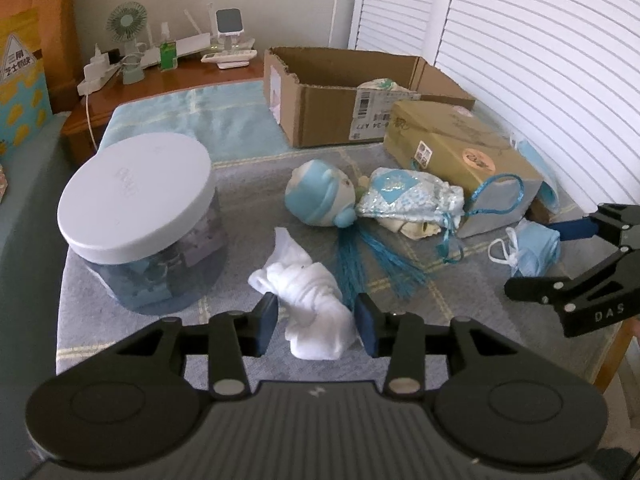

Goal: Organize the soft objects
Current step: 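Grasp the white sock with the left gripper while the right gripper holds the blue mask, then carry the white sock with the left gripper and drop it into the cardboard box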

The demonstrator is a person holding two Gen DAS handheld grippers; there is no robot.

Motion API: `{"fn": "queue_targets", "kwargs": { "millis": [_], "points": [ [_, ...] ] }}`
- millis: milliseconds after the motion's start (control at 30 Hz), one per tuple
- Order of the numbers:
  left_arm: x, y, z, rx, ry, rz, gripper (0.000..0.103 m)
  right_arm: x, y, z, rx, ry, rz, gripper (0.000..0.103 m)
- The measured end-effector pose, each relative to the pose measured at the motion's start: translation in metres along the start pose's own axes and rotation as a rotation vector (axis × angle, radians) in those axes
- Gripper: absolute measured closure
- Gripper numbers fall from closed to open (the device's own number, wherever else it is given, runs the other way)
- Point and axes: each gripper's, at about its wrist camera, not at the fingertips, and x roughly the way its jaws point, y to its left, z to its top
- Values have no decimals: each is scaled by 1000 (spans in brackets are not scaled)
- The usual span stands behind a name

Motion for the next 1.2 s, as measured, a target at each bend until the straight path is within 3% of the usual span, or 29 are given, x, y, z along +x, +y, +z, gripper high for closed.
{"fn": "queue_targets", "kwargs": {
  "millis": [133, 200, 400, 900, 1200],
  "points": [
    [1, 1, 0, 1, 1, -3, 62, 0, 1, 3, 6, -8, 7, 2],
    [1, 1, 0, 4, 2, -9, 64, 2, 1, 4, 11, 5, 23, 15],
    [-3, -1, 1, 33, 2, -11, 74, -6, 4, 1, -13, 11, 15, 26],
    [-38, -11, 9, 140, 10, -53, 76, -61, 5, -3, -46, -72, 14, 29],
    [-54, -26, 56, 202, -61, -107, 76, -87, -2, 9, -44, -168, 5, 29]
  ]
}}
